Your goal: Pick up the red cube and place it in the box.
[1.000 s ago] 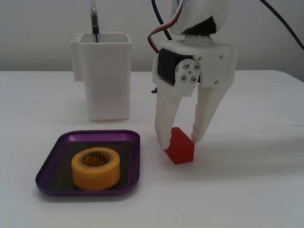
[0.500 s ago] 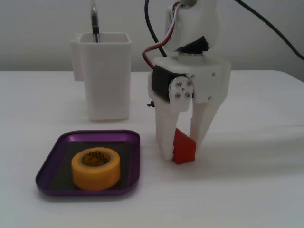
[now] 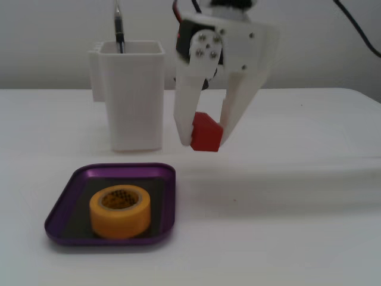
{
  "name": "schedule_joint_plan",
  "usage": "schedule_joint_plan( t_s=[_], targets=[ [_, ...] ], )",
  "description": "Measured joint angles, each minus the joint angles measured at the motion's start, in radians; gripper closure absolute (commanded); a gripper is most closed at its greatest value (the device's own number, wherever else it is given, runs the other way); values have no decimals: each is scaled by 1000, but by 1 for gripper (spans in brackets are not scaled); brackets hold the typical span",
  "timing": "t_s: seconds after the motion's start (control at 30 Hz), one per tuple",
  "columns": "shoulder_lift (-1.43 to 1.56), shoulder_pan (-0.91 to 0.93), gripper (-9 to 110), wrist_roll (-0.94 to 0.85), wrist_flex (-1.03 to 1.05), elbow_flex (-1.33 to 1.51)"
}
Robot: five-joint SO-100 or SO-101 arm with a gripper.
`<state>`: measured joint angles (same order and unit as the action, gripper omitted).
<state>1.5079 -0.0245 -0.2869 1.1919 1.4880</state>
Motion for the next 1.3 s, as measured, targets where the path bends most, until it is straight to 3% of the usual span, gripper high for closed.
schedule_joint_plan(
  t_s=[0.2, 0.47, 1.3],
  targets=[
    [91, 17, 102, 34, -31, -2],
    [94, 25, 102, 288, -239, -2],
    [-173, 12, 102, 302, -397, -2]
  ],
)
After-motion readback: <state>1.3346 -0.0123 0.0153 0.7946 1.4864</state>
